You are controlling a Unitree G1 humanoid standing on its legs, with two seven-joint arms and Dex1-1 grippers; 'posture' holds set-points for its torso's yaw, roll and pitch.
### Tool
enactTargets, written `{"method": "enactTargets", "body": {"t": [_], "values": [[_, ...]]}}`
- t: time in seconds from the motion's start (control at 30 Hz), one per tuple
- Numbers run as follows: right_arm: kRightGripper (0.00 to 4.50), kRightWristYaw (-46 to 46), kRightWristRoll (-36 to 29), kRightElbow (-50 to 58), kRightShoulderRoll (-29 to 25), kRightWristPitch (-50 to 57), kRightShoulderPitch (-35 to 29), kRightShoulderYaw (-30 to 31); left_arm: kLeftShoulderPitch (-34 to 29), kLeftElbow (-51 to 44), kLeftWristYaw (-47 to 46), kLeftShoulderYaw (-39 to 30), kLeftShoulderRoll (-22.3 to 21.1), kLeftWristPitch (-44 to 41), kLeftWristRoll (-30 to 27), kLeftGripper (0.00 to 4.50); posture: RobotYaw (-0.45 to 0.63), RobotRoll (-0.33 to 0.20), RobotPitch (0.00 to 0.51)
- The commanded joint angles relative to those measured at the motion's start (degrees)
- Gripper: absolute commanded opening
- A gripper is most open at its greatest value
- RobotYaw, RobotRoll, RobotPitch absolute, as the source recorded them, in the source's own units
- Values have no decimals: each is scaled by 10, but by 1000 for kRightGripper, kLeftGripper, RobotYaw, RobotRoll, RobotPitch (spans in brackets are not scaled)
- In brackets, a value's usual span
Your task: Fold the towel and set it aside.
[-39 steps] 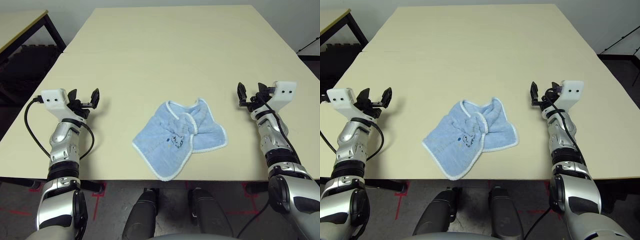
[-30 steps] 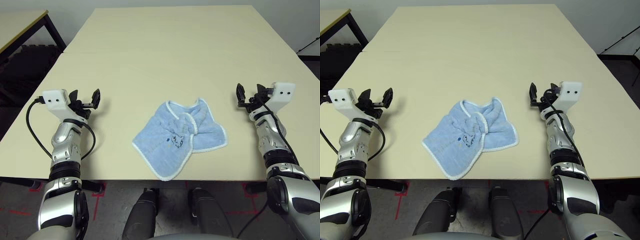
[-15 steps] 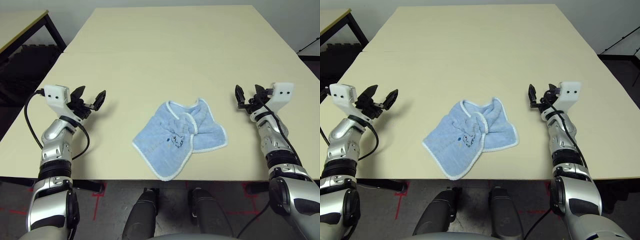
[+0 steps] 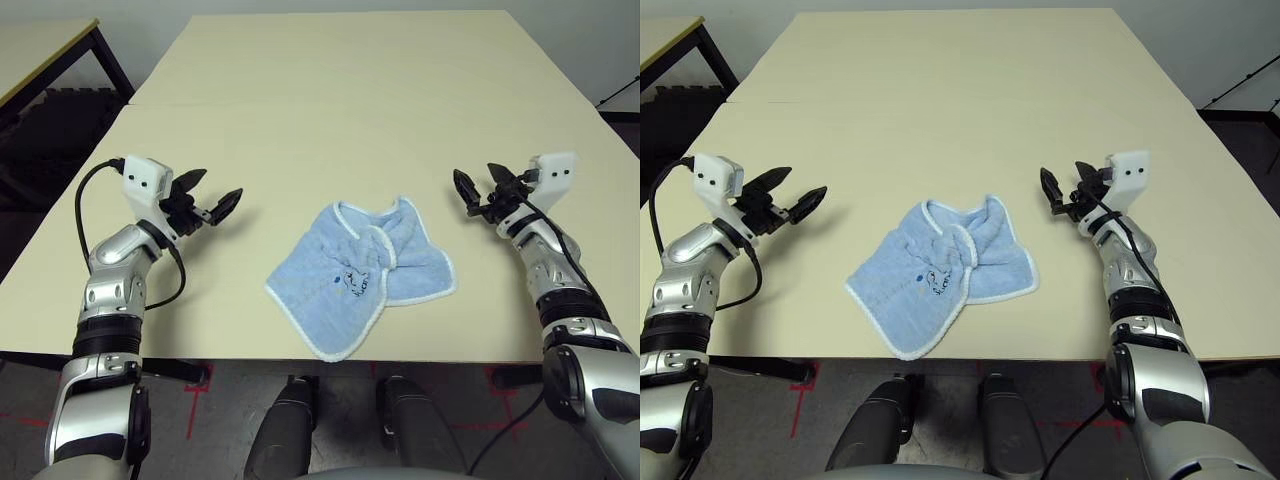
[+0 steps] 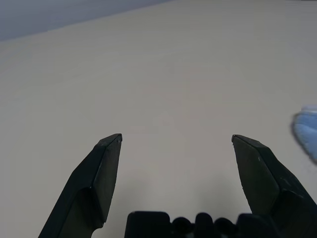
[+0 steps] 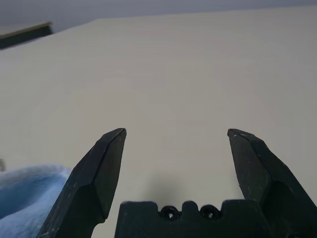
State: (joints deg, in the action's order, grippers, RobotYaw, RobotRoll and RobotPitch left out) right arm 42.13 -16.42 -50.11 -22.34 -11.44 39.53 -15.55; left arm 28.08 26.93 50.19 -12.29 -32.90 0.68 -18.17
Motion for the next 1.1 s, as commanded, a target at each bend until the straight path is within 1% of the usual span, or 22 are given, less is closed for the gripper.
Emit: {"method": "enactTargets", "body": {"t": [0.03, 0.17, 0.3, 0.4, 0.47, 0.53, 0.63, 0.73, 0.87, 1.0, 1.1], "values": [[4457, 33, 13, 1, -21, 9, 7, 21, -13, -22, 45, -2, -5, 10, -25, 4500, 67, 0, 142], [4457, 84, 44, -19, -43, 0, 27, 59, -15, -18, 89, 18, -13, 59, -8, 4500, 67, 0, 145], [4457, 169, 67, -64, -64, -1, 69, 94, -23, -16, 144, 35, -24, 86, -9, 4500, 66, 0, 147], [4457, 221, 88, -110, -78, 14, 108, 118, -34, -35, 183, 38, -30, 43, -39, 4500, 64, 0, 151], [4457, 234, 99, -133, -82, 11, 126, 126, -39, -43, 195, 40, -32, 27, -45, 4500, 65, 0, 152], [4457, 231, 127, -154, -87, 3, 150, 146, -43, -53, 199, 39, -34, -1, -52, 4500, 66, 0, 151], [4457, 218, 158, -177, -91, -6, 174, 166, -44, -59, 193, 34, -32, -22, -57, 4500, 65, 0, 148], [4457, 212, 178, -193, -89, -13, 193, 177, -46, -63, 192, 32, -29, -18, -56, 4500, 67, 0, 147], [4457, 198, 221, -210, -87, -25, 214, 207, -43, -56, 173, 32, -27, -5, -42, 4500, 70, 0, 148], [4457, 178, 225, -227, -70, 8, 225, 201, -40, -58, 157, 30, -23, -9, -46, 4500, 70, 0, 146], [4457, 163, 239, -234, -59, 4, 222, 208, -42, -65, 152, 33, -22, -14, -49, 4500, 75, 0, 147]]}}
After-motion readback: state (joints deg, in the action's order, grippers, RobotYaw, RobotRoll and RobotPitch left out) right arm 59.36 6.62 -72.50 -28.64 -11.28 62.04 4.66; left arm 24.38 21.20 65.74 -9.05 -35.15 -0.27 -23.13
